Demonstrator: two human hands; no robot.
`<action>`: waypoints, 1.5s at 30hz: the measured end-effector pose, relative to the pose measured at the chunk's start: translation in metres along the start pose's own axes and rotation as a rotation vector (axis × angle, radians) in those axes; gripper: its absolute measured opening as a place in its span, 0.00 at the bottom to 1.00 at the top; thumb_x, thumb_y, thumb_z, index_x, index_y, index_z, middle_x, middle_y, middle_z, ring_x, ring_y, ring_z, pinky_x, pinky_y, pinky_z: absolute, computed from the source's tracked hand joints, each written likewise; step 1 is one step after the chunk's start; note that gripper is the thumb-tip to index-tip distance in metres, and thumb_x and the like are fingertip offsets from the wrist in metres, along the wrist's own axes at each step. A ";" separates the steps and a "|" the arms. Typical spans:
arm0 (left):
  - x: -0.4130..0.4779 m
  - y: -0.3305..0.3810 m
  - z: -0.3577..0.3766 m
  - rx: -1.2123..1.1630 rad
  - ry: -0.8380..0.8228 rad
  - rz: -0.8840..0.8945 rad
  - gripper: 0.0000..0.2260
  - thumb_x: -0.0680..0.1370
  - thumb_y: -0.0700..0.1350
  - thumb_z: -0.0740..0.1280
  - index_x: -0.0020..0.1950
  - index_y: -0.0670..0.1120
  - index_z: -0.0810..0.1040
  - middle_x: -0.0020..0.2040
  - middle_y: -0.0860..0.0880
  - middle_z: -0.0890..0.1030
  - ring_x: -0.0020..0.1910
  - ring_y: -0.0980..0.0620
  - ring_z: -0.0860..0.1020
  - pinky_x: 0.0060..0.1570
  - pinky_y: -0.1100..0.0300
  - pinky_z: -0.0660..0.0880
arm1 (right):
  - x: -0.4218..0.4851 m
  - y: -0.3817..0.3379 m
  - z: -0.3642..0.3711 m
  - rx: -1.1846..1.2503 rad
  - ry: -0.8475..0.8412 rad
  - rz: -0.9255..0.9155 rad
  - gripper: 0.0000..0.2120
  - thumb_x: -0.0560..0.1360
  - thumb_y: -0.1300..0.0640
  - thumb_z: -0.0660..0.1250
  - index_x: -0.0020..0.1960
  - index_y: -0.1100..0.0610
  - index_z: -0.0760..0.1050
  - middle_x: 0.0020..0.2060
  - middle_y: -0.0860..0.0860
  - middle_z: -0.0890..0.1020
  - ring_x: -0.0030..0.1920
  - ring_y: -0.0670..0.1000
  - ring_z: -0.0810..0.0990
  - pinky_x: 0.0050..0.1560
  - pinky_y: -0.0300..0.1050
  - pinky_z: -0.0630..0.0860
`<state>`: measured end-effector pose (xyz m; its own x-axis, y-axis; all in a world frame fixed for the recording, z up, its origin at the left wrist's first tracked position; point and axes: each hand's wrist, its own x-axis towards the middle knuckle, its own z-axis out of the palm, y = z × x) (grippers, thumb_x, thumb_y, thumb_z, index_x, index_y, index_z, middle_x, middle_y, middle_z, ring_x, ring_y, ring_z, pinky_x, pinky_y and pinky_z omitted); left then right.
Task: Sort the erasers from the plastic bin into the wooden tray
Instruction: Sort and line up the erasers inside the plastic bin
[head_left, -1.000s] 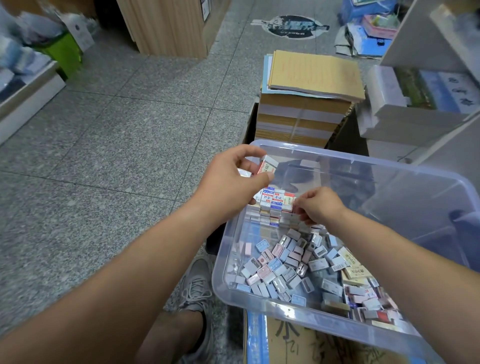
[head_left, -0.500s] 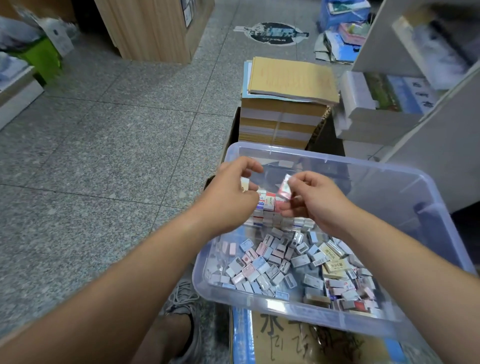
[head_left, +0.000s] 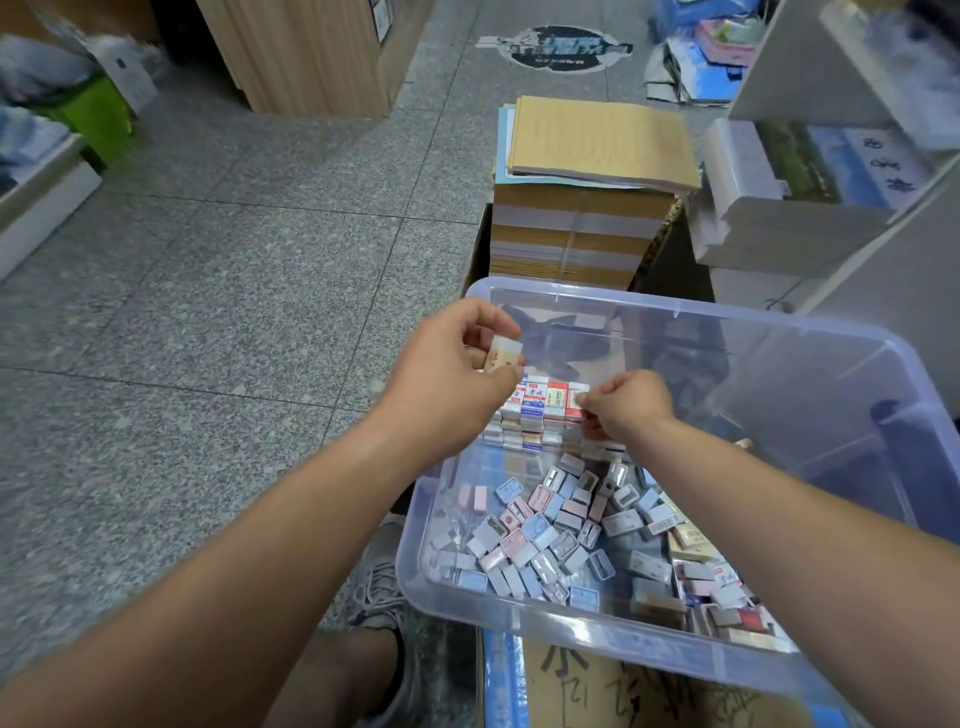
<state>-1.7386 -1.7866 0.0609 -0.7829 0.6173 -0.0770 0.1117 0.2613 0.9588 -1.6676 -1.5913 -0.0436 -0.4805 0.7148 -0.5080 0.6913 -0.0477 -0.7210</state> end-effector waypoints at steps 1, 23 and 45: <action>0.001 0.000 0.000 0.015 0.011 -0.001 0.13 0.75 0.35 0.74 0.48 0.53 0.78 0.42 0.52 0.77 0.41 0.50 0.82 0.50 0.45 0.82 | 0.001 0.002 0.000 -0.028 0.009 -0.013 0.07 0.75 0.61 0.76 0.44 0.65 0.80 0.36 0.59 0.85 0.35 0.58 0.86 0.44 0.59 0.85; -0.006 0.008 0.016 0.327 0.072 0.117 0.04 0.77 0.49 0.74 0.49 0.51 0.83 0.44 0.58 0.83 0.43 0.63 0.78 0.45 0.70 0.73 | -0.084 -0.033 -0.051 0.291 -0.509 -0.316 0.13 0.72 0.65 0.74 0.56 0.64 0.80 0.42 0.57 0.85 0.39 0.51 0.83 0.38 0.42 0.80; 0.001 -0.015 0.016 0.847 0.043 0.021 0.25 0.79 0.51 0.67 0.70 0.42 0.65 0.72 0.44 0.63 0.71 0.43 0.62 0.69 0.44 0.67 | 0.009 0.022 -0.027 -0.178 0.037 -0.083 0.10 0.73 0.55 0.78 0.39 0.60 0.82 0.35 0.54 0.86 0.37 0.54 0.84 0.47 0.58 0.84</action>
<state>-1.7313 -1.7774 0.0422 -0.7963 0.6039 -0.0351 0.5334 0.7283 0.4303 -1.6422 -1.5671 -0.0513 -0.5216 0.7366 -0.4305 0.7365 0.1340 -0.6631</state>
